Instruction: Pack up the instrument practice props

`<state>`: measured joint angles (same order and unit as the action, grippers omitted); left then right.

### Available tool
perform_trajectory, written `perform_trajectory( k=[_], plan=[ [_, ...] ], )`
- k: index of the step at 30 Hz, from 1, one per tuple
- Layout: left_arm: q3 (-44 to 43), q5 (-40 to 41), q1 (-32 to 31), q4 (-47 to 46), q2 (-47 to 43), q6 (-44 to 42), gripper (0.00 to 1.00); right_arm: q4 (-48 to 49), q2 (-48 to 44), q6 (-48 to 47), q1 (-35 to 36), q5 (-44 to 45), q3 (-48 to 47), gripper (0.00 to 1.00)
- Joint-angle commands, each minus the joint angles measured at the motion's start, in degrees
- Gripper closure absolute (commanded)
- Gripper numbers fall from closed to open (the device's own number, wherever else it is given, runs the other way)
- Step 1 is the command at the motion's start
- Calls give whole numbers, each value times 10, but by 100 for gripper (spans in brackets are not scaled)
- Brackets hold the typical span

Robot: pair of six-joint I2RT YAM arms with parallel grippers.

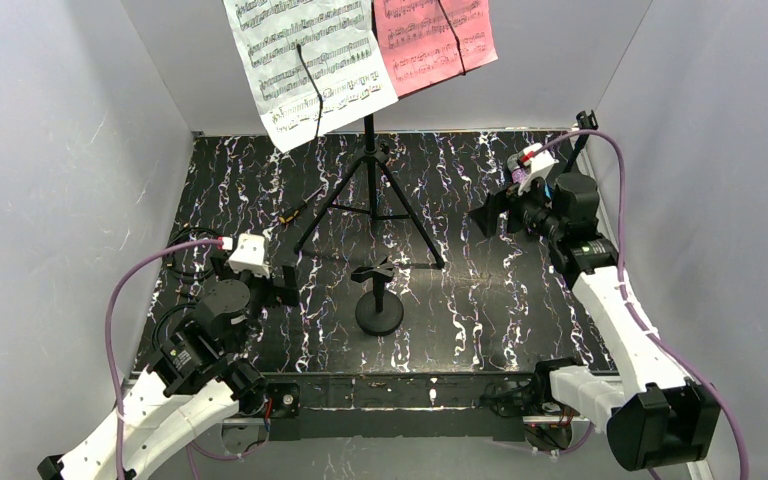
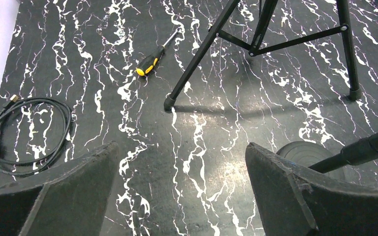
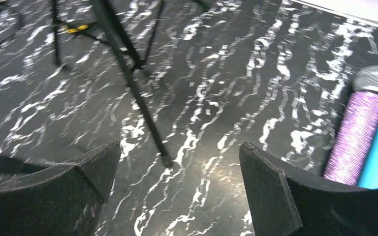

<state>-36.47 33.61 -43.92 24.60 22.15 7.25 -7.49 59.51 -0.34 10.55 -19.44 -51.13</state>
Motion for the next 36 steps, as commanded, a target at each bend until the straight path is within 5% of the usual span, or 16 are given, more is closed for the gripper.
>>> perform_trajectory(
  k=[1, 9, 15, 23, 28, 36],
  plan=[
    [-25, -7, 3, 36, 7, 21, 2, 38, -38, -10, -2, -150, 19, 1],
    [-25, -34, 4, 44, 26, 42, 3, 144, -103, -34, 85, -229, 100, 1],
    [-26, -43, 3, 39, 45, 60, 3, 197, -88, -64, 263, -116, 143, 3],
    [-30, -43, 4, 48, 47, 63, 3, 375, -21, -61, 407, 44, 221, 8],
    [-29, -38, 3, 54, 42, 64, 3, 507, 38, -64, 467, 157, 261, 13],
    [-26, -32, 3, 59, 31, 67, 3, 628, 115, -51, 500, 208, 268, 22]
  ],
)
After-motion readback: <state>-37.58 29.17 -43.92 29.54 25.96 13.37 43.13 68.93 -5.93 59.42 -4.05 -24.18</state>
